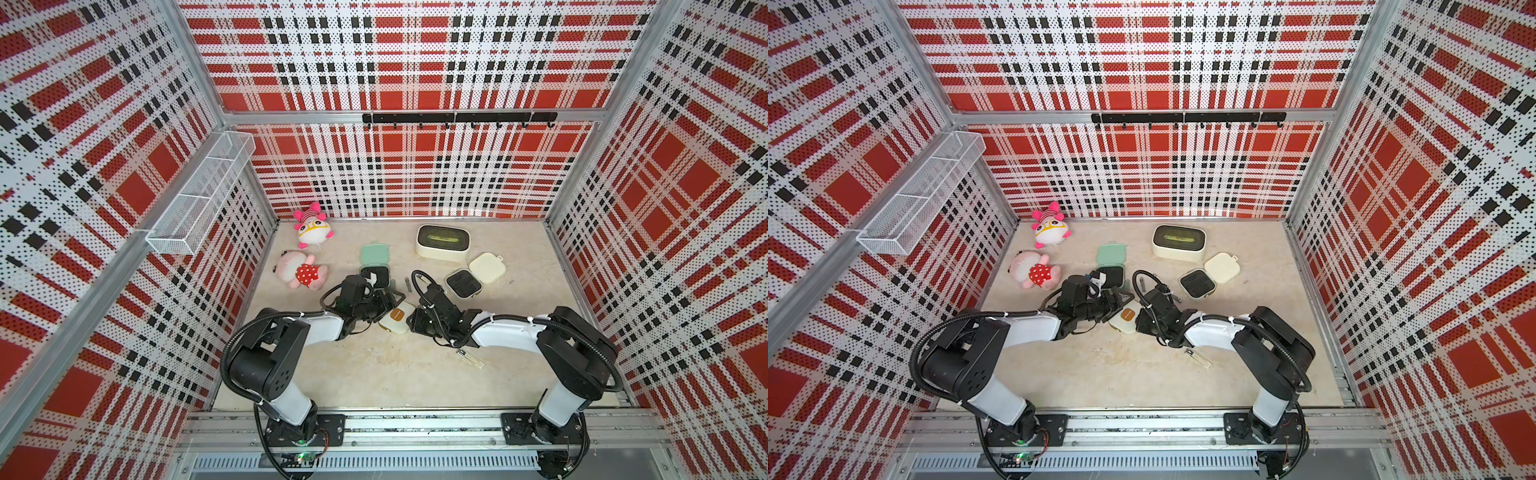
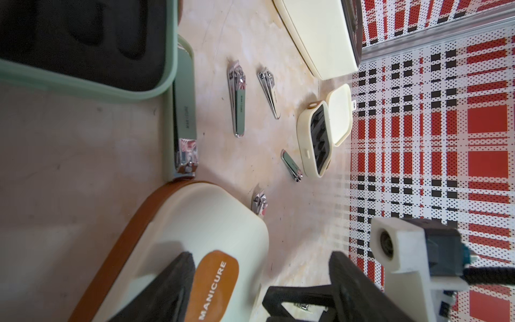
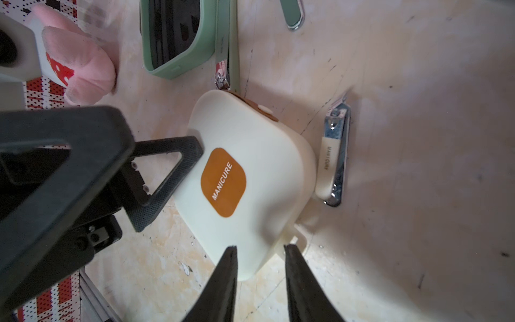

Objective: Organize nail clipper sets
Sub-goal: Move the storage box to the center of the board.

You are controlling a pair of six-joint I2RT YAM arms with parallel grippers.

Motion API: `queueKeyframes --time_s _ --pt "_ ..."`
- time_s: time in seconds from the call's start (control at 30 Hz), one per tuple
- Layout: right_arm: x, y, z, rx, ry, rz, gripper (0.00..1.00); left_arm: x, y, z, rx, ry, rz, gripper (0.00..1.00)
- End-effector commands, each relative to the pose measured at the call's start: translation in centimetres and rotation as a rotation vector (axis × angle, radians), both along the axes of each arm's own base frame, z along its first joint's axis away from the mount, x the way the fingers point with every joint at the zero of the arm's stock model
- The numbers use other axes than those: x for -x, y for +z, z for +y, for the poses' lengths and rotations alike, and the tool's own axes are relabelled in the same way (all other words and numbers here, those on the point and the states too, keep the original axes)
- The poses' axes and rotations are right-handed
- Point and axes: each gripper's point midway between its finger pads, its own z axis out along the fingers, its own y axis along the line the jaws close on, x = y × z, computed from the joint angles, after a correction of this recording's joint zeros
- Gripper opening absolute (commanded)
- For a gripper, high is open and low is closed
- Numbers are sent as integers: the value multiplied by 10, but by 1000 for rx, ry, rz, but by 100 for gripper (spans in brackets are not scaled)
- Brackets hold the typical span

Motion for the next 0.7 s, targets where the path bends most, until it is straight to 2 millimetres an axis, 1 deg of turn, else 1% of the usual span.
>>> queueKeyframes --time_s 0.0,0.27,0.37,0.47,0.57,0.67 --pt "-3 -5 4 2 -17 7 33 11 -23 12 -65 16 77 81" --pt "-6 -14 8 3 -21 16 33 12 -20 10 -58 -2 75 81" --pt "-8 -13 11 -9 -18 12 33 12 -15 8 -55 -12 67 81" --pt "-11 -11 14 -11 -14 8 34 10 -6 8 -68 -30 51 82" --pt "-12 -11 15 -8 -13 8 34 6 4 14 -122 -35 31 83" --pt "-13 -13 15 -6 -13 11 34 -1 12 30 -189 -17 10 84"
